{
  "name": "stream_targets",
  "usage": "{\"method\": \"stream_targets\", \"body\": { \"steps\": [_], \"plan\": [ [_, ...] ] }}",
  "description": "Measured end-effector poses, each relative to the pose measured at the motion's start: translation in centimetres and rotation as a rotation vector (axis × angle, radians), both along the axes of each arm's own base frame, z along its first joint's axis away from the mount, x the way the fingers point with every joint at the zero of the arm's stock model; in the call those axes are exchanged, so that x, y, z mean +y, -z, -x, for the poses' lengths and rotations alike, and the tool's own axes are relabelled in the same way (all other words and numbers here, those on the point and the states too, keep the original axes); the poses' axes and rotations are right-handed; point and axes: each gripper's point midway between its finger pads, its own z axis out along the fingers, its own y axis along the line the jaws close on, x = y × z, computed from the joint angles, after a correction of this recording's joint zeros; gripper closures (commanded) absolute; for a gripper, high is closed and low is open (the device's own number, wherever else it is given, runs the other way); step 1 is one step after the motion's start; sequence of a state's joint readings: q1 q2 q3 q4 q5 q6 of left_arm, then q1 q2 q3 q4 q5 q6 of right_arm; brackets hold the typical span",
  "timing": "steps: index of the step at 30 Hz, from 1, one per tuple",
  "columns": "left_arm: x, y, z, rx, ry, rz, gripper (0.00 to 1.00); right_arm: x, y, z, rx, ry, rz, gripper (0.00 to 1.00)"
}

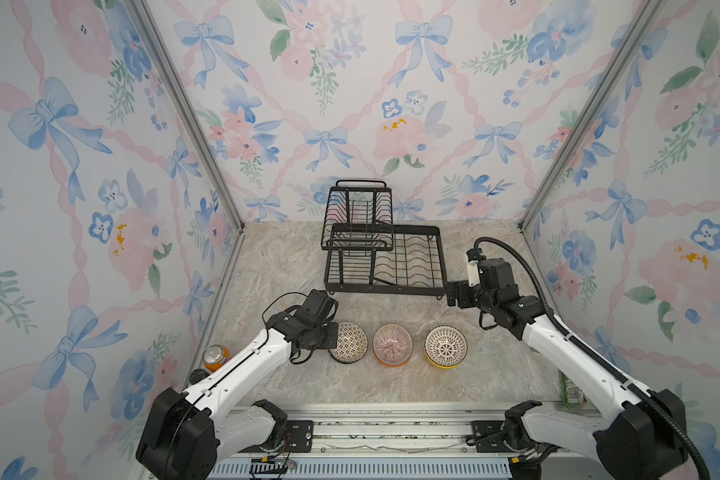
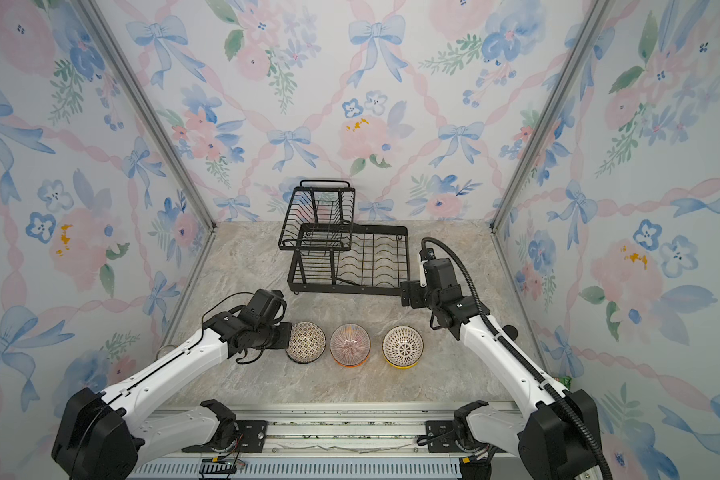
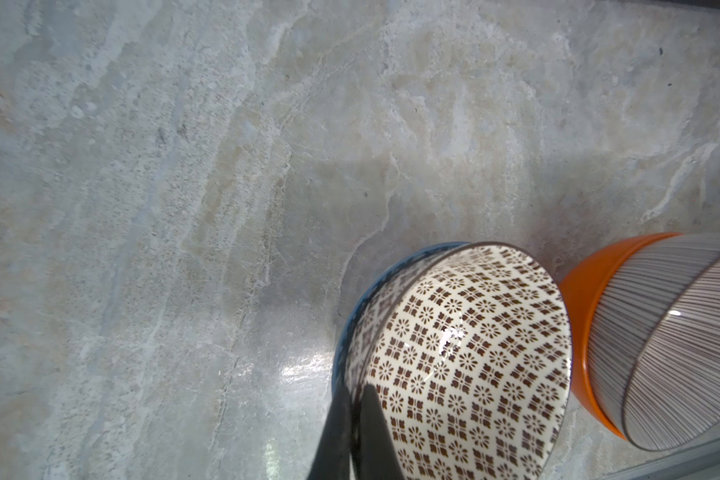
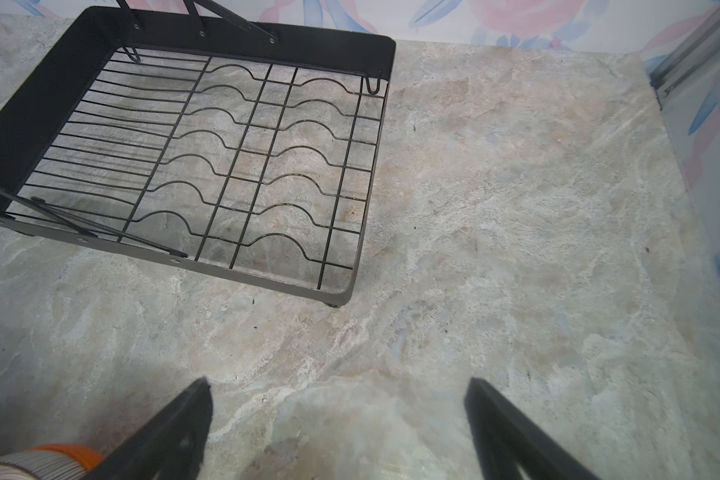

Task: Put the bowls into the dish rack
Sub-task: 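Lower the left gripper onto the blue patterned bowl rim while the right waits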

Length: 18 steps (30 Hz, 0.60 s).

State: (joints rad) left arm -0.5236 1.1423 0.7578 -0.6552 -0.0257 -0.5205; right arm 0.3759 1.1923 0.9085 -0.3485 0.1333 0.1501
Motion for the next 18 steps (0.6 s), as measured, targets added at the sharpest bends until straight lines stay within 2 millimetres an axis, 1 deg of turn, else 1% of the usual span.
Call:
{"method": "stream_targets", "body": {
  "steps": [5, 6, 8, 10, 14, 18],
  "plan": [
    [0.0, 0.0, 0.0, 0.002, 0.003, -0.003, 1.00, 0.1, 0.3, 0.0, 0.010, -0.003, 0.001, 0.03],
    [0.0, 0.0, 0.0, 0.004, 0.004, -0.004, 0.98, 0.1, 0.3, 0.0, 0.010, -0.005, -0.001, 0.03],
    [0.0, 0.2, 0.0, 0.011, 0.004, -0.007, 0.89, 0.1, 0.3, 0.0, 0.010, -0.005, -0.001, 0.03],
    [-0.1, 0.4, 0.0, 0.018, 0.008, -0.008, 0.83, 0.1, 0.3, 0.0, 0.010, -0.005, -0.001, 0.03],
    [-0.3, 1.1, 0.0, 0.042, 0.017, -0.016, 0.72, 0.1, 0.3, 0.0, 0.010, -0.005, -0.001, 0.03],
    [-0.3, 1.3, 0.1, 0.052, 0.021, -0.019, 0.71, 0.1, 0.3, 0.0, 0.010, -0.005, -0.001, 0.03]
  ]
}}
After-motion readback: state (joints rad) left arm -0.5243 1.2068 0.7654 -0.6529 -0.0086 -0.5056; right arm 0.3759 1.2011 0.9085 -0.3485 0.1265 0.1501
